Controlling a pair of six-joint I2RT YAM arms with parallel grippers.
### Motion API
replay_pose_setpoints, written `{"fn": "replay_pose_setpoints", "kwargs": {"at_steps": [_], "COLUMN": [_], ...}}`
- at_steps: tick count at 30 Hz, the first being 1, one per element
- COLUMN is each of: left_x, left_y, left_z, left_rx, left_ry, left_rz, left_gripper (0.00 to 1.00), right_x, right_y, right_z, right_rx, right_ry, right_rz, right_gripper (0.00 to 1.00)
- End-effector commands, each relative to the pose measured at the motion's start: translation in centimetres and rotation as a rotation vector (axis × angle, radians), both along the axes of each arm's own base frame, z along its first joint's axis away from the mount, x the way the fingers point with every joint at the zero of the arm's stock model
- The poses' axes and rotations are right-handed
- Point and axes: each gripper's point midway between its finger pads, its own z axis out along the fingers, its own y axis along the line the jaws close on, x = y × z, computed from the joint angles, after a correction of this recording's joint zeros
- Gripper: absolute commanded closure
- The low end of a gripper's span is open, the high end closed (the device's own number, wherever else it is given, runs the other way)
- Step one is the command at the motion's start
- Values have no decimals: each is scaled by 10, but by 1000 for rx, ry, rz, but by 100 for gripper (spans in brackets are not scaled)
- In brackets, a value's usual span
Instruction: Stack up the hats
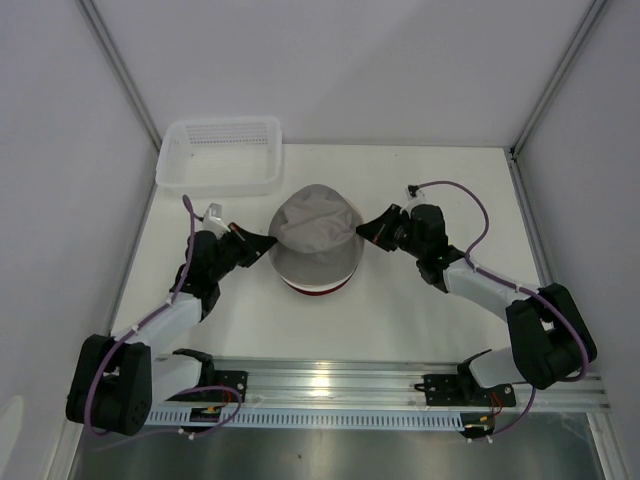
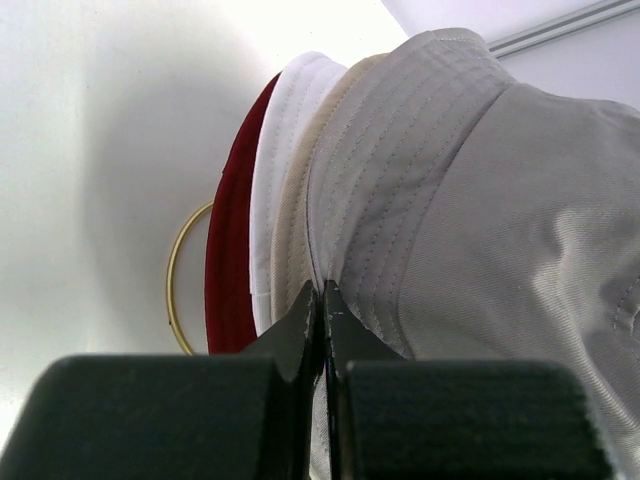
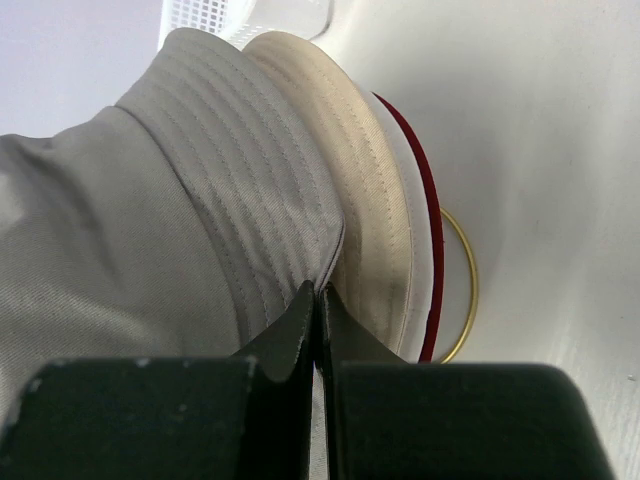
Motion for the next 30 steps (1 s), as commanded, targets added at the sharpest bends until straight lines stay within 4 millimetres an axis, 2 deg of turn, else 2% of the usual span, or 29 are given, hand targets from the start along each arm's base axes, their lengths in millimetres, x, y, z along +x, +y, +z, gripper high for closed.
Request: {"fn": "replay_pose_setpoints", "kwargs": {"at_steps": [1,7,11,12,14,15,17,18,20,21,22,24,25,26,28,29,30], "left_x": [-12,-15,-13,-13,-13,-11,-11,-11,-8,-9,-8,-9,-9,-9,-12,-12,-13], "left_y": [14,13,14,13,12,13,14,16,21,24,26,29,34,36,41,45,47], "left_z": [-43,-49,-42,-39,-27,-21,-9,-4,9,16,22,33,32,40,51,56,63], "left_rx": [110,121,133,133,125,127,145,154,173,172,172,167,177,182,193,211,220], "left_ry": [111,121,95,84,41,22,-10,-21,-53,-70,-83,-106,-94,-111,-130,-148,-165], "left_rz": [27,15,10,3,0,4,6,11,38,55,75,95,118,129,151,169,178], "left_gripper": [99,99,99,99,95,88,80,72,67,64,64,61,58,55,43,38,22], "right_x": [-13,-22,-18,-14,-11,-5,-1,3,6,9,9,11,10,11,17,17,18], "right_y": [-18,-23,-24,-21,-20,-20,-22,-27,-34,-40,-44,-54,-65,-73,-97,-107,-114], "right_z": [-60,-74,-65,-55,-46,-32,-20,-12,10,18,33,46,52,57,60,67,71], "right_rx": [-187,-220,-246,-246,-277,-277,-295,-291,-283,-281,-276,-295,-313,-324,-363,-364,-366], "right_ry": [142,163,119,91,46,9,-30,-46,-86,-102,-130,-168,-165,-174,-173,-188,-192], "right_rz": [-15,-13,-1,11,37,35,42,35,23,21,19,4,-23,-48,-130,-162,-182], "right_gripper": [100,100,100,100,89,79,67,47,22,4,1,1,1,1,0,1,1]}}
